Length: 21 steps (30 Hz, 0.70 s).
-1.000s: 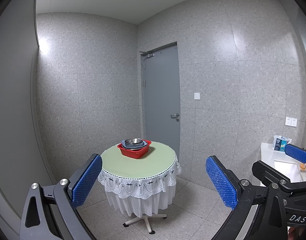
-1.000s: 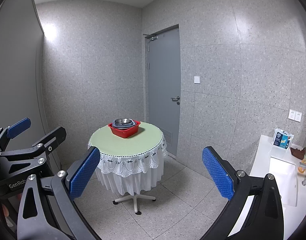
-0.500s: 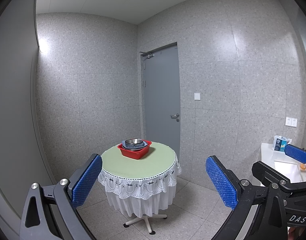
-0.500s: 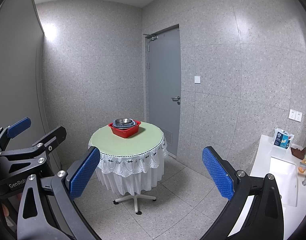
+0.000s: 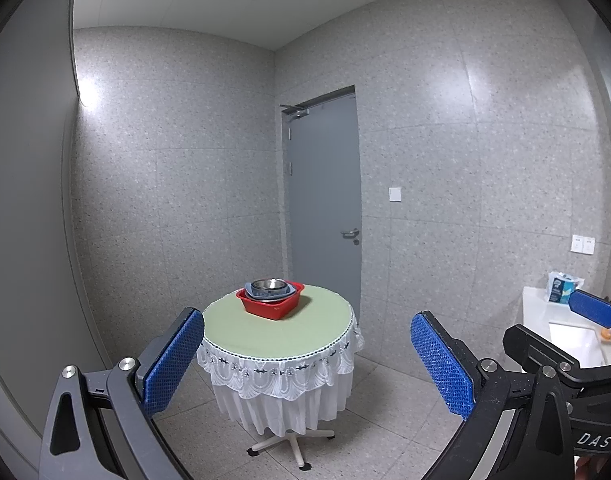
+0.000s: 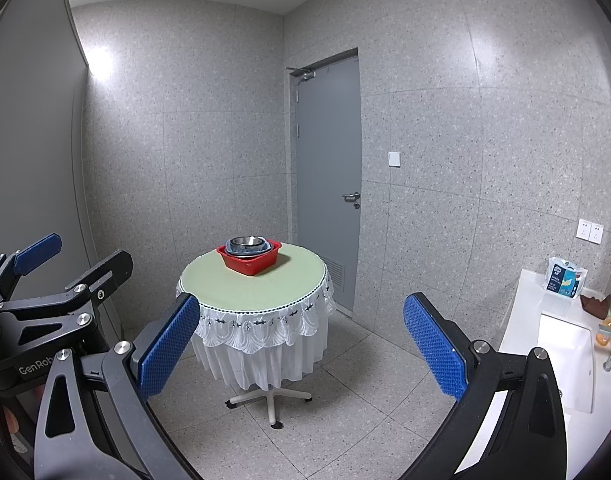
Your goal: Organize plates and bowls
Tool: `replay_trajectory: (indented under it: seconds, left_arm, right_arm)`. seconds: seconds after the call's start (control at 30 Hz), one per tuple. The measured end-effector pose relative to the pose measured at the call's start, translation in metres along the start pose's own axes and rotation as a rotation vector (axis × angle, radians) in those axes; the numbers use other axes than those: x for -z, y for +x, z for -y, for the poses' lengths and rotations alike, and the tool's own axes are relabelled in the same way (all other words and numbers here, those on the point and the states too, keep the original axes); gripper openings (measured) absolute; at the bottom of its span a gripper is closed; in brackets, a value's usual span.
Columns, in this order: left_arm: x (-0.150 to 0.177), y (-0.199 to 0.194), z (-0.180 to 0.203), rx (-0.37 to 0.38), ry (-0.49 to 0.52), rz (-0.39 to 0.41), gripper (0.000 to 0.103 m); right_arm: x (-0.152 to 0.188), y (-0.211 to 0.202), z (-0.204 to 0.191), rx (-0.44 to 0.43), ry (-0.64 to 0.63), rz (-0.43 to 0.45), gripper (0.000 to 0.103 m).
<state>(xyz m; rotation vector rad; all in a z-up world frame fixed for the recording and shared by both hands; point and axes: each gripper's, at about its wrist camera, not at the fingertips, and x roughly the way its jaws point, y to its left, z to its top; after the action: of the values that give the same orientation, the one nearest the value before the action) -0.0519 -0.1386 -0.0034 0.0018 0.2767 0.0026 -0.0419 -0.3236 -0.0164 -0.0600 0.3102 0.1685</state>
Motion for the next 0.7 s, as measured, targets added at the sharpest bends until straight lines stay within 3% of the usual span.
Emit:
replay_trajectory:
  seconds: [0.7]
  left_arm:
    - [0.0006,0.0021,0.0016,-0.002,0.0,-0.002,0.102]
  right_arm:
    - [-0.0031,0.002,0.0029,-0.004,0.002,-0.005,0.103]
